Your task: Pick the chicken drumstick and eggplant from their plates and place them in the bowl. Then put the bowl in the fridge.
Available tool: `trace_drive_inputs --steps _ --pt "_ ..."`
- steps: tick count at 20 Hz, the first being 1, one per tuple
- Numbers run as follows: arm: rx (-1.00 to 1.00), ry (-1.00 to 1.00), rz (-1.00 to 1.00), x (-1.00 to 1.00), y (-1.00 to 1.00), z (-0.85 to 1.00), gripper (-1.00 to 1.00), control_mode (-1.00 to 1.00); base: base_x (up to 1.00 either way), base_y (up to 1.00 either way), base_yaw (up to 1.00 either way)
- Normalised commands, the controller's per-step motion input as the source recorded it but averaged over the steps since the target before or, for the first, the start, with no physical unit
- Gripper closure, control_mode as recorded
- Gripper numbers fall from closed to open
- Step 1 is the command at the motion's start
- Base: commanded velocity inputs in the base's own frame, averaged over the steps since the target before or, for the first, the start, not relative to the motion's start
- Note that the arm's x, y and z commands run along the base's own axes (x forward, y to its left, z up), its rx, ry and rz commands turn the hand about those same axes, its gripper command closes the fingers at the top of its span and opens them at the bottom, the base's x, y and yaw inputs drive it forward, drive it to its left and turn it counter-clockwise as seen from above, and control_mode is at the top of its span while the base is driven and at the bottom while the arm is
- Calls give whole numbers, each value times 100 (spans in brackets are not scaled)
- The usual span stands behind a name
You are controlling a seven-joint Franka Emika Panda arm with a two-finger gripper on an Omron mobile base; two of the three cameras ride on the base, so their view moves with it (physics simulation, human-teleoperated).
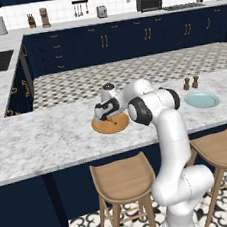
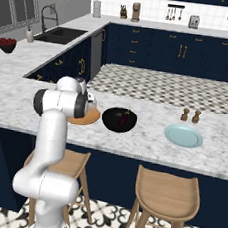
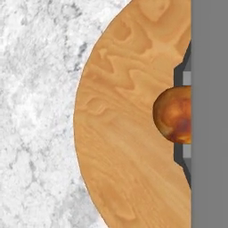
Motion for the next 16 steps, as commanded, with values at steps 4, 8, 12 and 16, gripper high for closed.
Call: trace_drive_inputs --steps 4,8,12,16 --pt "0 0 0 -37 0 0 100 -100 0 0 0" --pt "0 -1 0 -93 -24 34 100 -100 0 0 0" --pt "-3 -11 -2 -92 -21 99 100 -100 0 0 0" --pt "-10 -5 -2 -39 -52 79 100 -100 0 0 0"
